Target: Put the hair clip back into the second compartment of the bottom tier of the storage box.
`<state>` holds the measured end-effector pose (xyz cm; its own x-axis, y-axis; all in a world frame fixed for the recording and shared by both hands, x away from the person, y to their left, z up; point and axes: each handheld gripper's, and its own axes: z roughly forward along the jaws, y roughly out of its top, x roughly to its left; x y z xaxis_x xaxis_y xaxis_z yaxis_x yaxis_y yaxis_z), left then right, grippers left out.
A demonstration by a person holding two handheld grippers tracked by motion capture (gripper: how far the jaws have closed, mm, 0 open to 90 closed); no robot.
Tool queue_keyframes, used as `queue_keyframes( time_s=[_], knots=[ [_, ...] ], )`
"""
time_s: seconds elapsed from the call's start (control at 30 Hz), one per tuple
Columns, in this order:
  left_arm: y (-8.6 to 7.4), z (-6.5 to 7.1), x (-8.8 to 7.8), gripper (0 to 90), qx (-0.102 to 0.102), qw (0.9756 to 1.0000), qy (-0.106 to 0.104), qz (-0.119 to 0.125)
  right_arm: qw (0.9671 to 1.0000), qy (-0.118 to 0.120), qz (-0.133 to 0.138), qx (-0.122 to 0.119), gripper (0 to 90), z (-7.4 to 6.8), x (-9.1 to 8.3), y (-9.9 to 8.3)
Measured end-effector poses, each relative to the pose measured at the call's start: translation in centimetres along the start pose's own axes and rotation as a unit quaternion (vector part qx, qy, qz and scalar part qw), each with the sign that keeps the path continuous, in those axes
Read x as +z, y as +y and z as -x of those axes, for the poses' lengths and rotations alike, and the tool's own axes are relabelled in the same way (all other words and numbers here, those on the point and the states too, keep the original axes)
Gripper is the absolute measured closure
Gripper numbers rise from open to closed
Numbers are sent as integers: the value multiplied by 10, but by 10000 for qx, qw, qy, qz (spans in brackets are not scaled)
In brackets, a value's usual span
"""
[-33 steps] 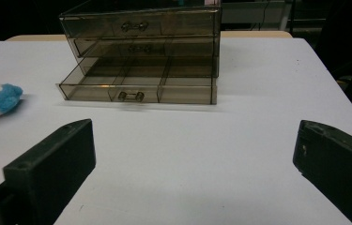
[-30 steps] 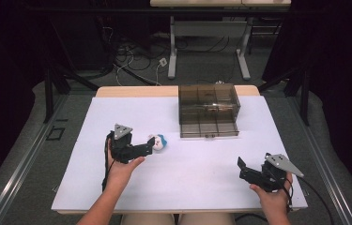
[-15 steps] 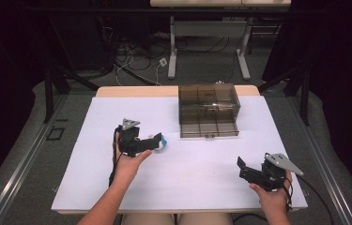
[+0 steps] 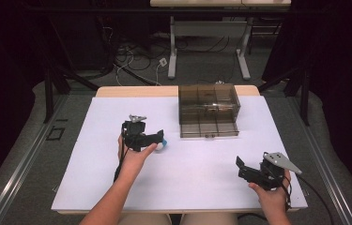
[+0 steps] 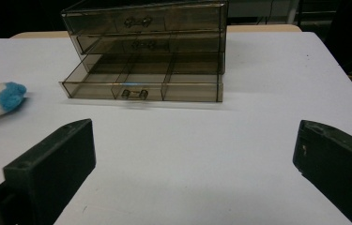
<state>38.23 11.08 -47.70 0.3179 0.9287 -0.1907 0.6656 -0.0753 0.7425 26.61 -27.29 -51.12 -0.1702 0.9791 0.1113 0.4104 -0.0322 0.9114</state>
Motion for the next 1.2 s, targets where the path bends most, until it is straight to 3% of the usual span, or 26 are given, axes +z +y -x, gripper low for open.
queue_keyframes(
  time_s=[0.07,0.57,0.77,0.93,0.97,1.03,1.07,1.1,1.13,1.17,1.2],
  knots=[
    [1,-1,3,160,-44,10000,7,-34,9999,-12,103,16,0,0,1,-1],
    [12,-8,25,178,-282,9983,151,-494,9999,-28,39,90,0,4,-2,0],
    [14,-11,34,190,-548,9959,85,-720,9999,-24,75,101,0,6,-1,-1],
    [13,-12,43,200,-588,9944,111,-876,9998,-63,79,142,0,6,0,-1],
    [13,-12,45,200,-629,9939,106,-898,9997,-69,189,162,0,5,2,-1],
    [12,-12,48,200,-703,9928,116,-965,9999,-17,2,157,0,5,1,0],
    [12,-13,50,200,-701,9927,92,-978,9999,-39,20,167,0,5,2,-1],
    [12,-13,51,201,-762,9923,86,-977,9995,-64,258,194,0,4,6,-2],
    [12,-14,52,201,-788,9915,58,-1035,9995,-64,258,194,0,4,6,-2],
    [13,-15,53,201,-826,9908,18,-1072,9999,-21,38,135,0,6,3,-1],
    [13,-16,54,204,-881,9902,3,-1083,9999,-5,31,162,0,5,3,-1]
  ],
)
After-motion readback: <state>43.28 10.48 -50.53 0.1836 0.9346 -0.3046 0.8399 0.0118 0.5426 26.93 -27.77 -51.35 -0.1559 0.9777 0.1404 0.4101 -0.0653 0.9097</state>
